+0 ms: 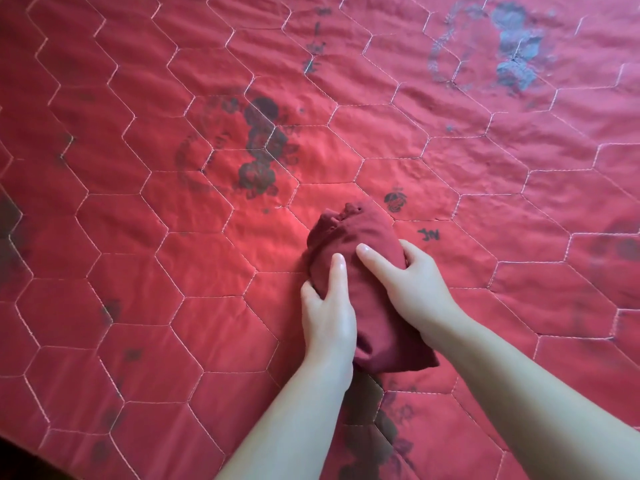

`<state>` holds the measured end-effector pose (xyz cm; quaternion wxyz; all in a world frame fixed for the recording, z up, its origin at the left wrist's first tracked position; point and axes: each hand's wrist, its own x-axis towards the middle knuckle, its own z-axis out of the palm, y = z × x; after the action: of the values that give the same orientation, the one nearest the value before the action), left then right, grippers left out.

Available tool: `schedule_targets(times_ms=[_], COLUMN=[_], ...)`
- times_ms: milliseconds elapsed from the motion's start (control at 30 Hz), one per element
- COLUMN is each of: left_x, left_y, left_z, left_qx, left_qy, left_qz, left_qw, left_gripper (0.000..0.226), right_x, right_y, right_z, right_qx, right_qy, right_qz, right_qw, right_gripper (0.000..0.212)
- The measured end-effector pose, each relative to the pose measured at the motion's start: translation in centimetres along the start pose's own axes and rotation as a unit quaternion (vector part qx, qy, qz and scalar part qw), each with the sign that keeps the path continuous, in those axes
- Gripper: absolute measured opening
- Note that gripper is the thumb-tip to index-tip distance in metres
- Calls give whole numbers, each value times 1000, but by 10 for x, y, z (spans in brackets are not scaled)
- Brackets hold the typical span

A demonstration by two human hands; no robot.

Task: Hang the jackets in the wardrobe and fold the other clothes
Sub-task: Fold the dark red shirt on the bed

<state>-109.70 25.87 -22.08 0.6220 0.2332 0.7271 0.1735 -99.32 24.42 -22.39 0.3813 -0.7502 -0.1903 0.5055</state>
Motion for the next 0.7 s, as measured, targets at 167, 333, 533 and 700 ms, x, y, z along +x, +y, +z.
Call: schedule_targets(times_ms=[167,333,533,700], left_x=[0,-5,-22,-52], left_y=[10,24,35,40], left_z=[0,-1,16,37], left_qx=[-55,-119,-163,-221], left_qy=[-121,-311,-297,-200], left_qz=[-43,-57,-39,14], left_qw=[990,941,940,955], left_gripper=[105,56,57,72], right_x=[-6,-7,-35,-79], right_y=[-15,-38,-18,12], right_z=[-30,-65,-105,-94], right_qx=[57,3,111,430], right_qy=[-135,-216,-144,-103], right_qz=[-30,4,49,110], right_qw=[989,976,982,890], right_gripper=[29,44,69,64])
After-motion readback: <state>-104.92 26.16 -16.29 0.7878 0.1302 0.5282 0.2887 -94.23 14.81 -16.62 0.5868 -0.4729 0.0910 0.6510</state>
